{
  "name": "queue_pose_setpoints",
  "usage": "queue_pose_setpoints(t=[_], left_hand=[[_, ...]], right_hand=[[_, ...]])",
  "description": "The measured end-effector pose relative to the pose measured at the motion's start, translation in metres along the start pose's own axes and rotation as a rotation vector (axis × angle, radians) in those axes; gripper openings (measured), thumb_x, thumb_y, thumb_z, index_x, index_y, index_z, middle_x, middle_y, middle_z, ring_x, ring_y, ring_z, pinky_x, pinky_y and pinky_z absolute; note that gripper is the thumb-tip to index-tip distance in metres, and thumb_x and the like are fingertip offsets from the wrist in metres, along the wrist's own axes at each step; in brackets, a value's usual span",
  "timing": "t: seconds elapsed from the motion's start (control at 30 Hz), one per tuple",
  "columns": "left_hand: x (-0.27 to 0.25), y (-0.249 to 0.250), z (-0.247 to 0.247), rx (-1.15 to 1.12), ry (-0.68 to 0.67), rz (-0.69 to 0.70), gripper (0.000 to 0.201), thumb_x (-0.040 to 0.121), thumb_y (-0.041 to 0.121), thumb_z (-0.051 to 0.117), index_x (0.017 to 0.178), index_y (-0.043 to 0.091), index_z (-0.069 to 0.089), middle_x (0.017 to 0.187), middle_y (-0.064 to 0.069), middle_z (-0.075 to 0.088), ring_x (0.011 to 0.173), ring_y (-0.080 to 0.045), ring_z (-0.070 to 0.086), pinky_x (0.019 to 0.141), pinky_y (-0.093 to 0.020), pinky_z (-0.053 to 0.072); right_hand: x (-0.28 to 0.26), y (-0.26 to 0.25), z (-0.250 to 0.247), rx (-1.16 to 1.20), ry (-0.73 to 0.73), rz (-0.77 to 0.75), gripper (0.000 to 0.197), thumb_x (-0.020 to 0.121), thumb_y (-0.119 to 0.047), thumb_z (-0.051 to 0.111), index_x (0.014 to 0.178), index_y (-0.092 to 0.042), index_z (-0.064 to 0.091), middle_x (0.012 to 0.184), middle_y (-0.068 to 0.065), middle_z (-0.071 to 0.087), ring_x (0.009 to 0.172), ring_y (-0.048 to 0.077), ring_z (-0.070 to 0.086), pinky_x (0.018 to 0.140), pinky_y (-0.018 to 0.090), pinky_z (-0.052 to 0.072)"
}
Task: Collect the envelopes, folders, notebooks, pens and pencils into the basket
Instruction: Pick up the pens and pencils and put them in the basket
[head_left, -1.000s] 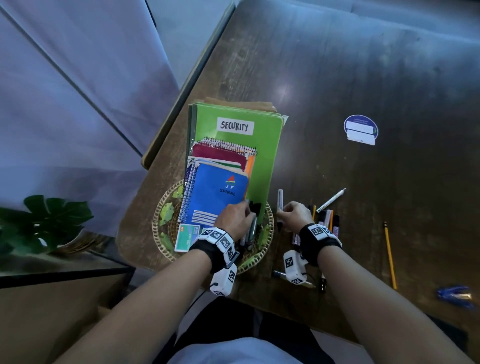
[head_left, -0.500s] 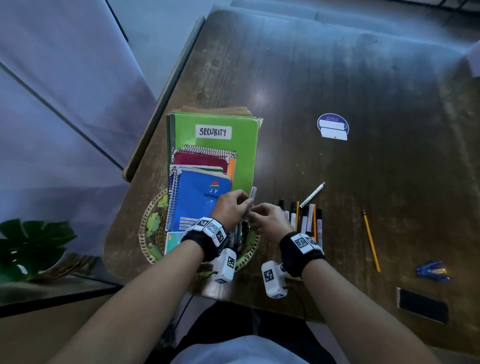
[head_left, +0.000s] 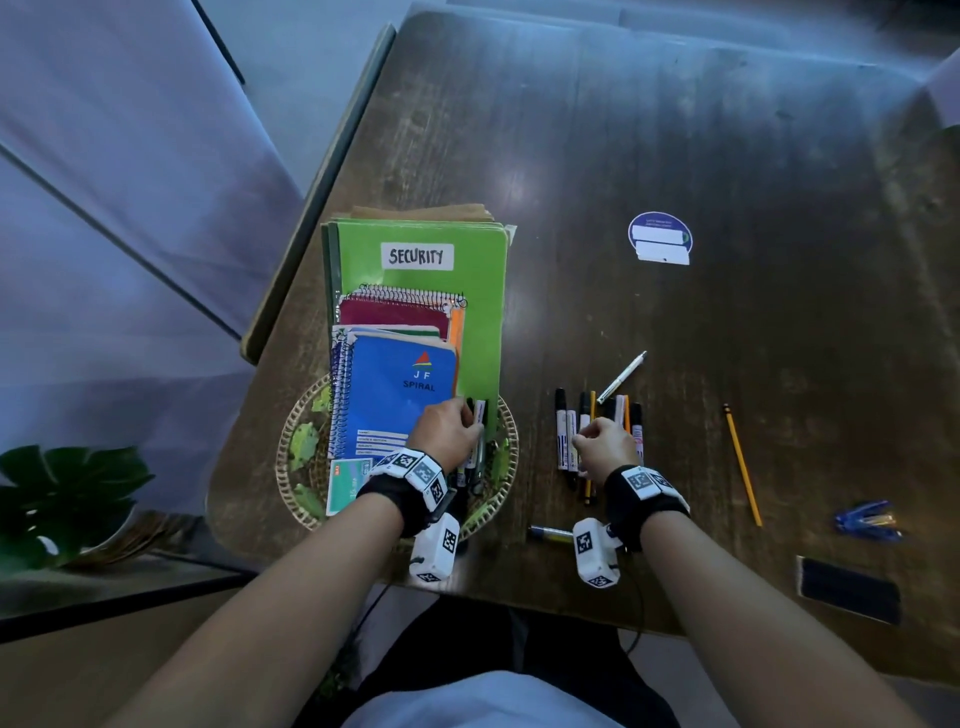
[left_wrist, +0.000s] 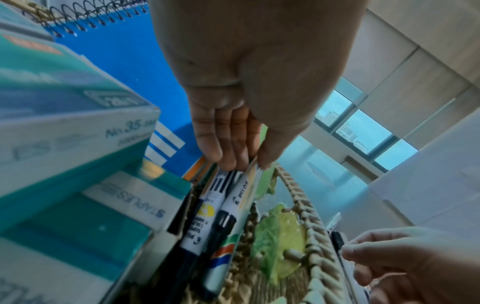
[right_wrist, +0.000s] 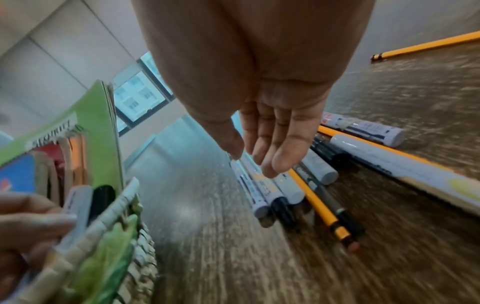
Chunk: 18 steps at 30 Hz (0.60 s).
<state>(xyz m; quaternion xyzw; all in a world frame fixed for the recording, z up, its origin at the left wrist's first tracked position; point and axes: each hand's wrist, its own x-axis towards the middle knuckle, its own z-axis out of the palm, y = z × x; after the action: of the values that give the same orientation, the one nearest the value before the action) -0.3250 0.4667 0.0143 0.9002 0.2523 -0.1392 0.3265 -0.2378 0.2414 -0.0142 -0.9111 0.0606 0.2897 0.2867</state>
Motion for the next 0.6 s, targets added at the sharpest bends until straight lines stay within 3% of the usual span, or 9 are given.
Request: queue_pose_setpoints(t=[0.1,0.17,0.4,0.6], left_hand=[[0.001,0.001,0.005,0.077,-0.008,-0.009,0.033,0.093,0.036,0.060,0.113,0.010,0.063,0.108,-0.015,0.068,0.097,-0.034,0.063,0.083,-0.043,0.055],[0.002,0.002,0.007,0.145,-0.010,-0.005,0.038,0.095,0.037,0.058,0.120,0.008,0.060,0.107,-0.017,0.067,0.101,-0.036,0.063,0.083,-0.042,0.054],[0.001,-0.003,0.005,0.215,-0.052,0.019,0.026,0.093,0.038,0.060,0.094,0.011,0.059,0.095,-0.012,0.067,0.091,-0.032,0.063,0.074,-0.038,0.051],[-0.001,-0.004,0.001,0.119,-0.022,0.058,0.026,0.094,0.039,0.059,0.084,0.016,0.057,0.092,-0.004,0.069,0.084,-0.027,0.063,0.073,-0.038,0.052]], right_hand=[[0.003,0.002,0.002,-0.163,-0.002,-0.014,0.016,0.095,-0.032,0.062,0.096,-0.017,0.061,0.102,0.004,0.062,0.088,0.019,0.063,0.067,0.031,0.051],[0.005,-0.002,0.006,-0.230,-0.004,-0.031,0.021,0.094,-0.035,0.063,0.097,-0.015,0.060,0.102,0.005,0.062,0.087,0.019,0.059,0.066,0.029,0.046],[0.012,-0.022,0.025,-0.360,-0.040,-0.099,0.043,0.095,-0.037,0.061,0.126,-0.008,0.053,0.126,0.011,0.058,0.113,0.030,0.060,0.088,0.039,0.051],[0.011,-0.034,0.027,-0.376,-0.081,-0.037,0.030,0.096,-0.024,0.057,0.118,-0.004,0.058,0.123,0.014,0.058,0.102,0.031,0.063,0.071,0.034,0.047]])
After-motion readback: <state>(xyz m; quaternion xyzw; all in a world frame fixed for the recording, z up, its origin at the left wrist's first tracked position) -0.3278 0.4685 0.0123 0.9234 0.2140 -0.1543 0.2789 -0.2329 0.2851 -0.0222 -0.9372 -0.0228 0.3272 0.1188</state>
